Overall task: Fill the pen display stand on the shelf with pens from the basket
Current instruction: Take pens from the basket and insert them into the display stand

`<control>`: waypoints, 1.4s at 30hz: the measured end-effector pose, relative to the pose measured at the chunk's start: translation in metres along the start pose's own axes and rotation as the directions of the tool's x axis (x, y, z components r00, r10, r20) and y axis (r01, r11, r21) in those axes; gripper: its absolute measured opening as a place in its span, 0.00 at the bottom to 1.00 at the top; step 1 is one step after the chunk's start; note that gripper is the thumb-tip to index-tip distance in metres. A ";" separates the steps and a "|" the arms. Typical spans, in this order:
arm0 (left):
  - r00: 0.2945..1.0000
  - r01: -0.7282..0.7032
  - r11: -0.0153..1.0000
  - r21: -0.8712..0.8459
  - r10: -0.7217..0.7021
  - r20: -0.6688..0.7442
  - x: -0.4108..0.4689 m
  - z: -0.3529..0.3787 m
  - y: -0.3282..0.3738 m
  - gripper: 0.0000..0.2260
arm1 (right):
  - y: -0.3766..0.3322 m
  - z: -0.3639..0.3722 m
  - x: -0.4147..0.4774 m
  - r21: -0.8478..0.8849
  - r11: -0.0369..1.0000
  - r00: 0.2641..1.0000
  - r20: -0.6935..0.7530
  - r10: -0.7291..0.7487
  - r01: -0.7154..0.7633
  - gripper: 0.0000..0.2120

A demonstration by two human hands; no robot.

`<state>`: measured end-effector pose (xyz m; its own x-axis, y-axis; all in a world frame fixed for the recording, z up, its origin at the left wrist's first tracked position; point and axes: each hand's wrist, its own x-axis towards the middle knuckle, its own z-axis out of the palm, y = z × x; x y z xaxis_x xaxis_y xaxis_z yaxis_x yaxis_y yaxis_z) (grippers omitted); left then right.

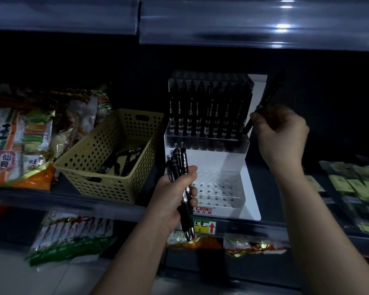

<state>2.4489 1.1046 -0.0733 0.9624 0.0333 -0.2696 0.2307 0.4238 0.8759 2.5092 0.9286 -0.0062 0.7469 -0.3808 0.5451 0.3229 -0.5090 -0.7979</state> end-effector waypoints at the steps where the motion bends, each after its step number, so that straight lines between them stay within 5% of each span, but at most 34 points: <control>1: 1.000 -0.002 1.000 0.002 0.002 0.002 0.000 0.000 0.000 0.09 | 0.001 0.001 0.000 -0.023 1.000 1.000 0.011 0.000 0.001 0.07; 9: 1.000 -0.003 1.000 -0.012 0.003 -0.006 0.004 -0.002 0.000 0.10 | 0.006 0.006 -0.004 -0.215 0.973 0.995 0.078 -0.066 0.081 0.10; 21: 0.998 -0.013 0.999 -0.046 0.011 -0.054 0.007 -0.006 0.000 0.09 | 0.011 0.005 -0.003 -0.262 0.964 0.991 0.130 -0.013 0.047 0.10; 42: 0.998 -0.038 0.996 -0.080 0.033 -0.060 0.005 -0.005 0.002 0.08 | 0.024 0.005 0.006 -0.072 0.992 0.976 0.182 0.115 -0.104 0.05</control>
<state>2.4534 1.1101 -0.0744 0.9593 0.1012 -0.2637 0.1819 0.4929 0.8508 2.5242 0.9178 -0.0236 0.8725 -0.2899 0.3933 0.2007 -0.5213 -0.8294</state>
